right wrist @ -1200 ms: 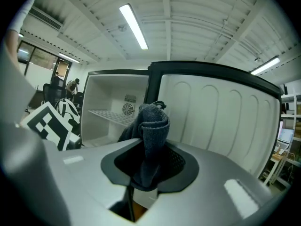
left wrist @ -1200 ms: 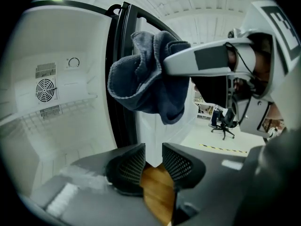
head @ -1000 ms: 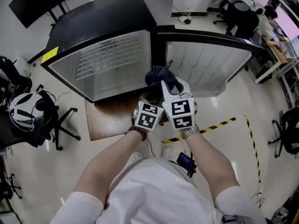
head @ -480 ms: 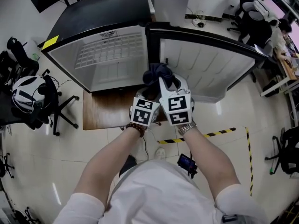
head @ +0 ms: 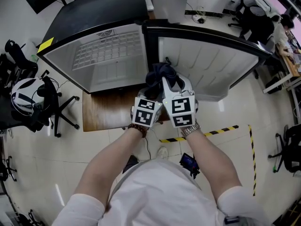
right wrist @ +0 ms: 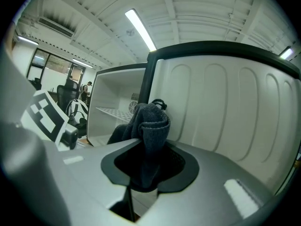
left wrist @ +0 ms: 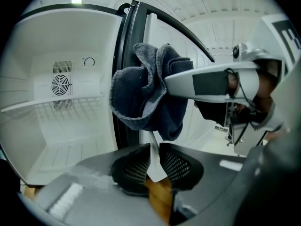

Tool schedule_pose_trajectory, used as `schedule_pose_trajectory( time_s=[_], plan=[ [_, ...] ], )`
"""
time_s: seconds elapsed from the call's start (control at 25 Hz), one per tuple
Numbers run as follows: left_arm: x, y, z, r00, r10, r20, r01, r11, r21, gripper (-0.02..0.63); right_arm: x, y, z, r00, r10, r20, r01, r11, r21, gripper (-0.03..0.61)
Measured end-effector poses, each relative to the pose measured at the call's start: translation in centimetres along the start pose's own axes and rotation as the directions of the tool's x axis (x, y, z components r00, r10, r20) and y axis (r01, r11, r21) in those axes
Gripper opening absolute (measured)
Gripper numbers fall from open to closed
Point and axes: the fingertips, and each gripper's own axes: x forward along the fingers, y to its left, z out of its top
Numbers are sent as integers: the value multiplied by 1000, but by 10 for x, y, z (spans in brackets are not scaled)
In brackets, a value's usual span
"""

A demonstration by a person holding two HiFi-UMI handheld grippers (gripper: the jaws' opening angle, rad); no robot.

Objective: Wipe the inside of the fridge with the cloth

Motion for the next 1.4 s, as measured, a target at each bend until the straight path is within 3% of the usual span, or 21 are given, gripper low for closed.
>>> schedule_pose_trajectory(
  time_s=[0.76, 1.4],
  plan=[
    [-2, 1, 3, 1000, 7, 21, -7, 1000, -10, 51, -35, -87, -31, 978, -199, -58, 201, 979, 42, 92],
    [-4, 2, 2, 999, 25, 21, -24, 1000, -19, 51, -90, -174, -73, 921, -368, -129, 376, 926, 44, 92]
  ],
)
